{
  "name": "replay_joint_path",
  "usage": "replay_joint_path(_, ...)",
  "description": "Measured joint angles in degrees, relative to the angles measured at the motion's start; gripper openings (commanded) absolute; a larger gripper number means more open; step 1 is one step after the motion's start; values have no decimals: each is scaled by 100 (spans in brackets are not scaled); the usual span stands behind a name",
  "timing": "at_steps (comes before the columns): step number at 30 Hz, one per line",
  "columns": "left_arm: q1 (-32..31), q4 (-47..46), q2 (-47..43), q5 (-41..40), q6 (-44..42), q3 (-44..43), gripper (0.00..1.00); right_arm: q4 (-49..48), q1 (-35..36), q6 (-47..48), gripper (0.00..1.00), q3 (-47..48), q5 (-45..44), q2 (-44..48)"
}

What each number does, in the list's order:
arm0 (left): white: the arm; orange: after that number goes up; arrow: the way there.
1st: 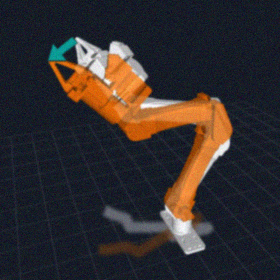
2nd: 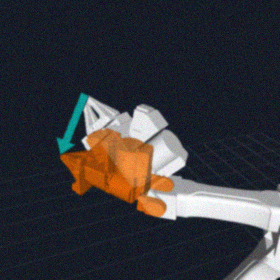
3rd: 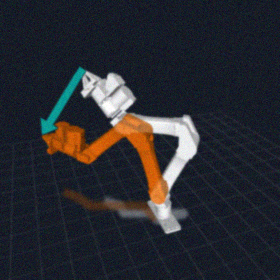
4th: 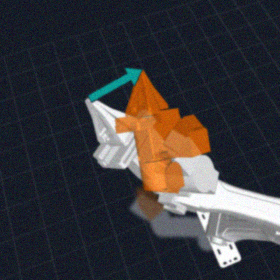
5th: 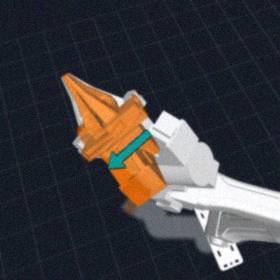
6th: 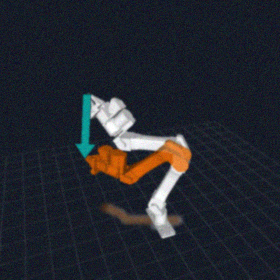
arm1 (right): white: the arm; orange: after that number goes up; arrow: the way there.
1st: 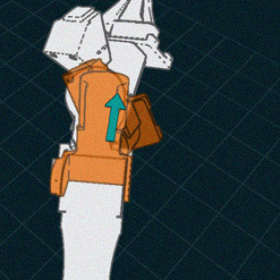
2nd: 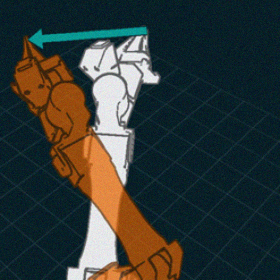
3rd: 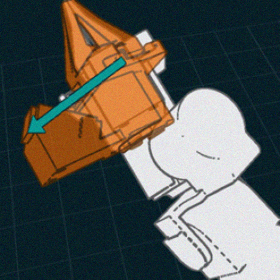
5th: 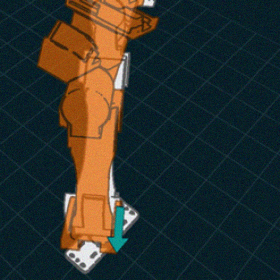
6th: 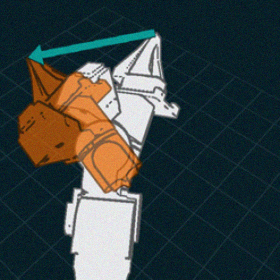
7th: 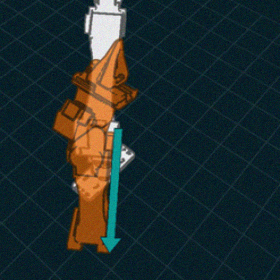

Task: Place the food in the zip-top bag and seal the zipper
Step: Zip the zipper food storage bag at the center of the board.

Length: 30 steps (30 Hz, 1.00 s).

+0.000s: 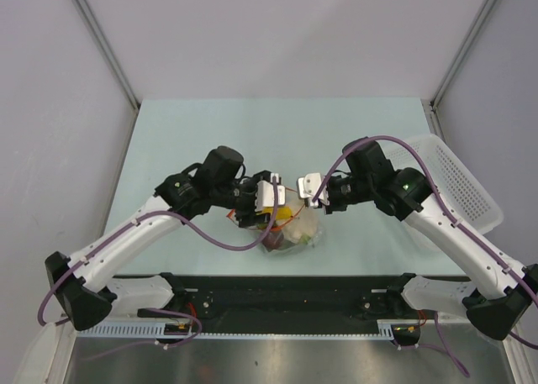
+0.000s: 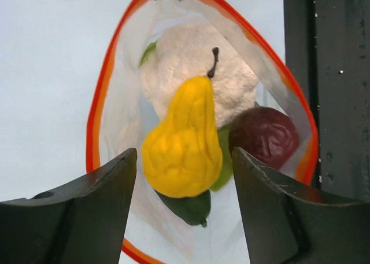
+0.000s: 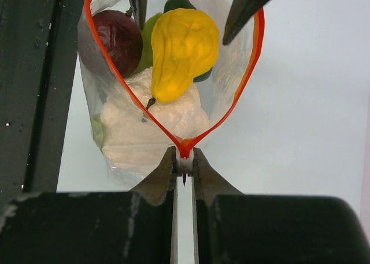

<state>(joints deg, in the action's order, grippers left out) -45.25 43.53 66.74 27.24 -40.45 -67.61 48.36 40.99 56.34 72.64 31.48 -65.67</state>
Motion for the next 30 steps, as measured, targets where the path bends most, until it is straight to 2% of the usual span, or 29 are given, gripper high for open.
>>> replay_joint_path(6,-66,-234,415,-17,-223,24,68,22,0,31,0,0,0,24)
replay_joint_path(7,-94,-234,457,-26,-271,46,64,22,0,31,0,0,0,31)
replay_joint_path(8,-131,-236,494,-57,-323,68,48,28,0,31,0,0,-2,35)
replay_joint_path(10,-190,-227,531,-94,-439,87,34,48,0,31,0,0,-4,42)
replay_joint_path(11,-205,-221,533,-111,-461,87,24,63,0,31,0,0,-2,44)
replay_joint_path(14,-216,-35,533,-160,-468,31,10,63,0,31,0,0,-2,55)
replay_joint_path(18,-221,640,533,-140,-463,-354,1,74,-2,31,0,0,-2,87)
replay_joint_path(21,-221,1064,535,-85,-422,-573,3,90,-13,28,0,0,-2,109)
replay_joint_path(24,-225,1231,566,-48,-293,-450,9,107,-15,24,0,0,-2,127)
replay_joint_path(27,-225,1093,684,-63,-57,-205,19,109,-11,7,0,-11,4,136)
replay_joint_path(28,-225,979,748,-92,50,-168,28,114,-9,2,0,-28,7,136)
replay_joint_path(30,-225,758,848,-173,251,-146,39,114,-13,-7,0,-31,4,138)
